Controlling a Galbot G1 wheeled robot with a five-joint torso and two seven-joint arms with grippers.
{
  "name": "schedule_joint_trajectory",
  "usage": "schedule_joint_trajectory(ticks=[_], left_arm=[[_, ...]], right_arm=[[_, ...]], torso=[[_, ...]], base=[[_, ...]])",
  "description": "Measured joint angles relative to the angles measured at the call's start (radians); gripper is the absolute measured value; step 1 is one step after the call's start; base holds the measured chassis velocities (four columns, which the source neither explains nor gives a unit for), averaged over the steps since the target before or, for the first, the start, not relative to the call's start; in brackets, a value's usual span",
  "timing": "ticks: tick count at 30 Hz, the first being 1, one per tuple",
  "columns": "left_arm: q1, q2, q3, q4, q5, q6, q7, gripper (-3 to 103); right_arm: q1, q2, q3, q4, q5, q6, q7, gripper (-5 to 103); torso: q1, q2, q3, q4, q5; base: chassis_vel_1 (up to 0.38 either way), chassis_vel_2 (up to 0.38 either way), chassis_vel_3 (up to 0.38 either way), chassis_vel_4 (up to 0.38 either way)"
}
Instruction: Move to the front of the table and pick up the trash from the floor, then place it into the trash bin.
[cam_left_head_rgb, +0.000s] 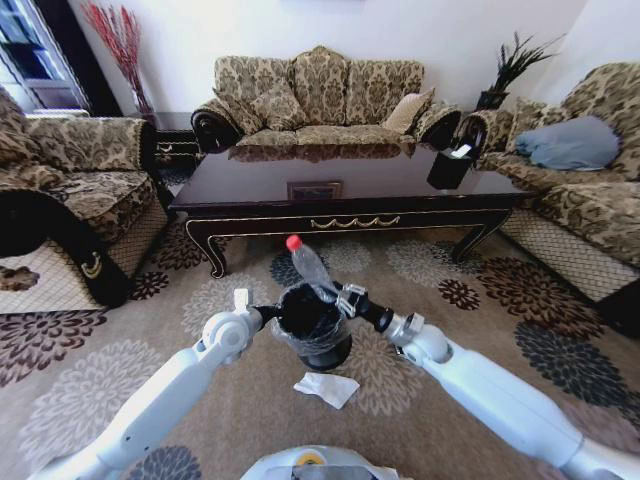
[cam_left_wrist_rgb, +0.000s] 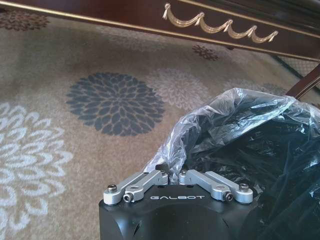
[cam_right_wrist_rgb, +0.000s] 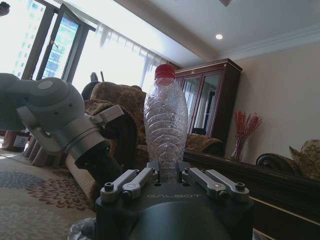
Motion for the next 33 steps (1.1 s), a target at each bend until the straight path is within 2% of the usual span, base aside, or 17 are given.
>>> schedule_joint_trajectory(ticks=[7, 9, 11, 14, 15, 17, 19, 20, 21, 22, 24, 27, 30, 33], left_arm=[[-0.006, -0.013, 0.005, -0.011, -0.007, -0.001, -0.001, 4], [0.002, -0.012, 0.002, -0.016, -0.005, -0.001, -0.001, 4], [0.007, -0.011, -0.001, -0.018, -0.003, -0.001, -0.001, 4], [0.019, -0.002, -0.011, -0.022, 0.0, -0.001, -0.002, 4], [0.019, -0.002, -0.011, -0.022, 0.0, -0.001, -0.002, 4], [0.024, 0.003, -0.015, -0.024, 0.002, 0.0, -0.002, 4], [0.027, 0.006, -0.019, -0.024, 0.003, 0.0, -0.002, 4], [0.028, 0.008, -0.021, -0.024, 0.004, 0.0, -0.002, 4], [0.028, 0.01, -0.023, -0.024, 0.005, 0.0, -0.003, 4], [0.028, 0.01, -0.023, -0.024, 0.005, 0.0, -0.003, 4], [0.033, 0.014, -0.027, -0.025, 0.007, 0.0, -0.003, 4], [0.042, 0.018, -0.035, -0.027, 0.008, 0.0, -0.003, 4], [0.066, 0.027, -0.053, -0.034, 0.018, 0.0, -0.002, 4], [0.092, 0.03, -0.083, -0.043, 0.022, 0.001, -0.003, 4]], right_arm=[[-0.037, 0.006, 0.008, -0.011, -0.037, 0.002, 0.012, 14], [-0.041, 0.0, 0.017, -0.009, -0.037, 0.002, 0.016, 24], [-0.043, -0.004, 0.024, -0.007, -0.036, 0.002, 0.016, 24], [-0.044, -0.016, 0.041, -0.005, -0.03, 0.002, 0.016, 39], [-0.044, -0.016, 0.041, -0.005, -0.03, 0.002, 0.016, 39], [-0.043, -0.021, 0.044, -0.003, -0.026, 0.002, 0.015, 50], [-0.042, -0.023, 0.044, -0.001, -0.025, 0.002, 0.014, 50], [-0.042, -0.023, 0.044, 0.0, -0.024, 0.002, 0.014, 61], [-0.042, -0.023, 0.044, 0.0, -0.024, 0.002, 0.013, 66], [-0.042, -0.023, 0.044, 0.0, -0.024, 0.002, 0.013, 66], [-0.044, -0.022, 0.045, 0.0, -0.024, 0.003, 0.013, 78], [-0.048, -0.022, 0.051, 0.001, -0.024, 0.004, 0.013, 83], [-0.051, -0.028, 0.07, 0.005, -0.018, 0.004, 0.015, 97], [-0.051, -0.041, 0.084, 0.008, -0.009, 0.002, 0.017, 99]], torso=[[0.0, 0.0, 0.0, 0.0001, -0.0001], [0.0, 0.0, 0.0, 0.0001, -0.0003], [0.0, 0.0, 0.0, 0.0001, -0.0002], [0.0, 0.0, 0.0, 0.0001, -0.0002], [0.0, 0.0, 0.0, 0.0001, -0.0002], [0.0, 0.0, 0.0, 0.0002, -0.0002], [0.0, 0.0, 0.0, 0.0001, -0.0002], [0.0, 0.0, 0.0, 0.0001, -0.0002], [0.0, 0.0, 0.0, 0.0001, -0.0002], [0.0, 0.0, 0.0, 0.0001, -0.0002], [0.0, 0.0, 0.0, 0.0001, -0.0002], [0.0, 0.0, 0.0, 0.0001, -0.0001], [0.0, 0.0, 0.0, 0.0001, -0.0002], [0.0, 0.0, 0.0, 0.0001, -0.0003]], base=[[0.0, 0.0, 0.0, 0.0], [0.0, 0.0, 0.0, 0.0], [0.0, 0.0, 0.0, 0.0], [0.0, 0.0, 0.0, 0.0], [0.0, 0.0, 0.0, 0.0], [0.0, 0.0, 0.0, 0.0], [0.0, 0.0, 0.0, 0.0], [0.0, 0.0, 0.0, 0.0], [0.0, 0.0, 0.0, 0.0], [0.0, 0.0, 0.0, 0.0], [0.0, 0.0, 0.0, 0.0], [0.0, 0.0, 0.0, 0.0], [0.0, 0.0, 0.0, 0.0], [0.0, 0.0, 0.0, 0.0]])
